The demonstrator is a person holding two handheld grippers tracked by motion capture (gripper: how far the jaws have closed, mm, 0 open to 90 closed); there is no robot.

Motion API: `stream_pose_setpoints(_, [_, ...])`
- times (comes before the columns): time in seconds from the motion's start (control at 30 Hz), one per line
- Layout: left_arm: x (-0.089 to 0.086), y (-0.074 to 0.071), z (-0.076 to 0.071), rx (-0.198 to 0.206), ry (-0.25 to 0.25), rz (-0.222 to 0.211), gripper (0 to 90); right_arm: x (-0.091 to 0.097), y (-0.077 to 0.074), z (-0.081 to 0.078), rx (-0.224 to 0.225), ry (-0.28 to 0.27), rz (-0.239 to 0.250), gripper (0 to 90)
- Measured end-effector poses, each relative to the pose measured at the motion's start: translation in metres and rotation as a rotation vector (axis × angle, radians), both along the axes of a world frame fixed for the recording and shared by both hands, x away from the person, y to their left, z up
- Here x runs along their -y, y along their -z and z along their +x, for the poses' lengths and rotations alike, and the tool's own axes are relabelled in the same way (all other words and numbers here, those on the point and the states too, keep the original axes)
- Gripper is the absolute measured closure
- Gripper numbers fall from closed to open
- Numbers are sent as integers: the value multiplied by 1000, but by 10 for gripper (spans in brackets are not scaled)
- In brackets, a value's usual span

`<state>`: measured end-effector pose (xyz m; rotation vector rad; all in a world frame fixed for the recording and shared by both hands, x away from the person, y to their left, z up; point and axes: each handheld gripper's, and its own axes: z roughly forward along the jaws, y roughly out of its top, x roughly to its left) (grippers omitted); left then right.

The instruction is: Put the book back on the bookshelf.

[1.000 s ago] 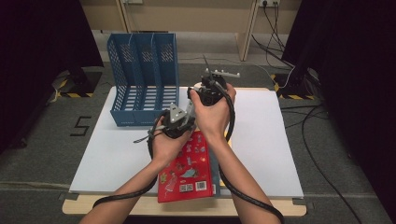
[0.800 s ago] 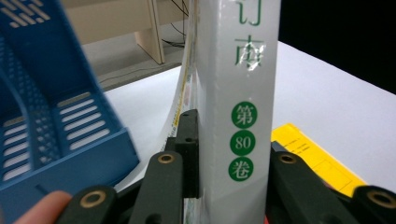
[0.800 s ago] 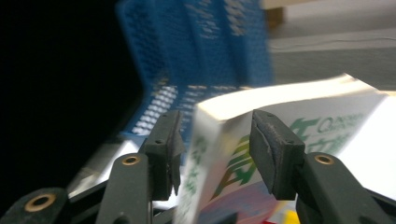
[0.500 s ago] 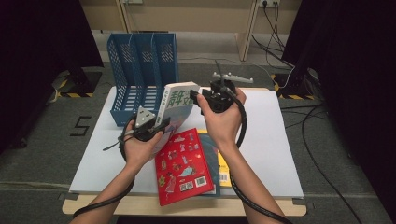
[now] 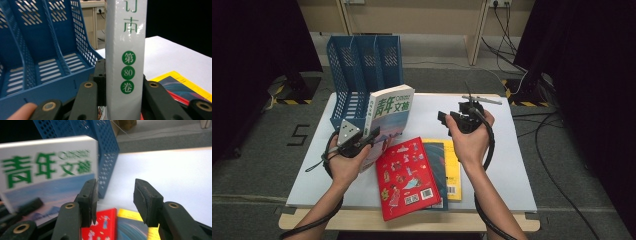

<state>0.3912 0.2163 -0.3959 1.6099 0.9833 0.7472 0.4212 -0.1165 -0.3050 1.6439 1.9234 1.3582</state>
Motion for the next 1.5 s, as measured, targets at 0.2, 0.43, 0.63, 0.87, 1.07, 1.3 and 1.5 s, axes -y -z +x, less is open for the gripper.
stream_pose_setpoints(0.2, [-22, 1, -5, 17, -18, -8, 734, 10, 11, -2, -28, 12, -11, 540])
stream_pose_setpoints(0.43, [-51, 11, -21, 50, -36, -5, 734, 17, 20, -4, -47, 19, -21, 540])
stream_pose_setpoints(0.63, [-62, 18, -29, 56, -43, 23, 734, 23, 25, -6, -64, 31, -22, 540])
stream_pose_setpoints(0.87, [-68, 28, -40, 59, -56, 20, 733, 29, 38, -8, -87, 41, -27, 540])
stream_pose_setpoints(1.07, [-75, 34, -47, 50, -66, 16, 731, 38, 54, -10, -113, 56, -28, 538])
stream_pose_setpoints(1.3, [-84, 41, -52, 47, -83, 4, 725, 54, 90, -17, -142, 98, -51, 532])
stream_pose_setpoints(1.5, [-83, 40, -52, 54, -89, 29, 721, 63, 116, -22, -134, 125, -110, 538])
